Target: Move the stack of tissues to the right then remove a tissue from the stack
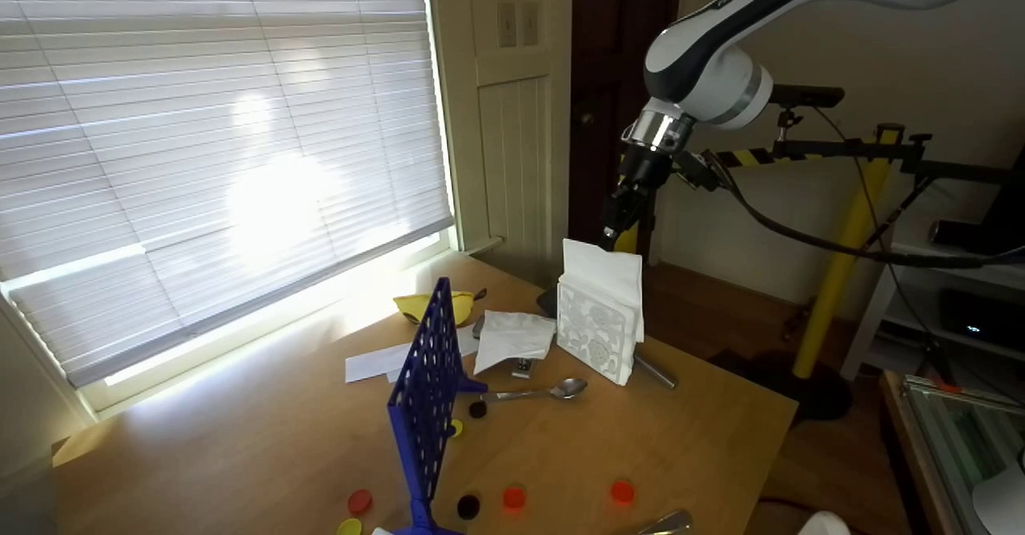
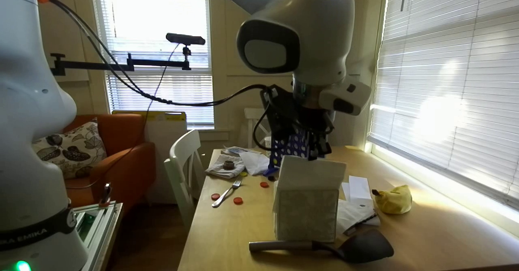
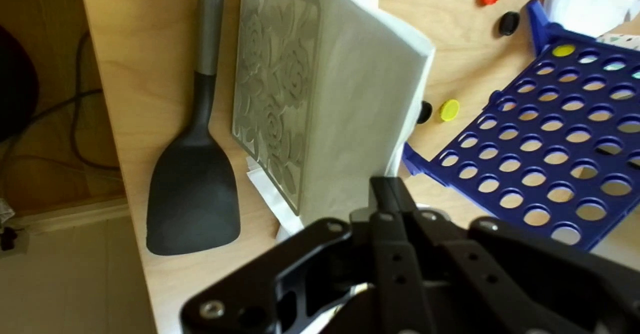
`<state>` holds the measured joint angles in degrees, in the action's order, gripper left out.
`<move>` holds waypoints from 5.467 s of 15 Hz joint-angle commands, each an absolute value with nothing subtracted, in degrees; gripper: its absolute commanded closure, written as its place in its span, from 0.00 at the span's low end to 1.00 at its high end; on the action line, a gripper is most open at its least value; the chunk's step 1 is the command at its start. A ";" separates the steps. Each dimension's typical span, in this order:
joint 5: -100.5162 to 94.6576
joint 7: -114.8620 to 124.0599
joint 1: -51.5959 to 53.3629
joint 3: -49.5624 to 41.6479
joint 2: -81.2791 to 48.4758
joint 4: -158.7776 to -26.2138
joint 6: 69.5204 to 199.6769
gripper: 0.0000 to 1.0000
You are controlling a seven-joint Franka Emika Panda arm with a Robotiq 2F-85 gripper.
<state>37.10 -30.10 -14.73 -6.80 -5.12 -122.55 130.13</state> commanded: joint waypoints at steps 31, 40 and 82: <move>28.75 -29.06 -14.74 -7.84 -12.86 -123.22 132.46 0.52; 31.35 -29.30 -16.04 -6.45 -13.34 -122.76 133.49 0.34; 24.54 -26.12 -13.60 -4.85 -11.59 -121.93 131.52 0.99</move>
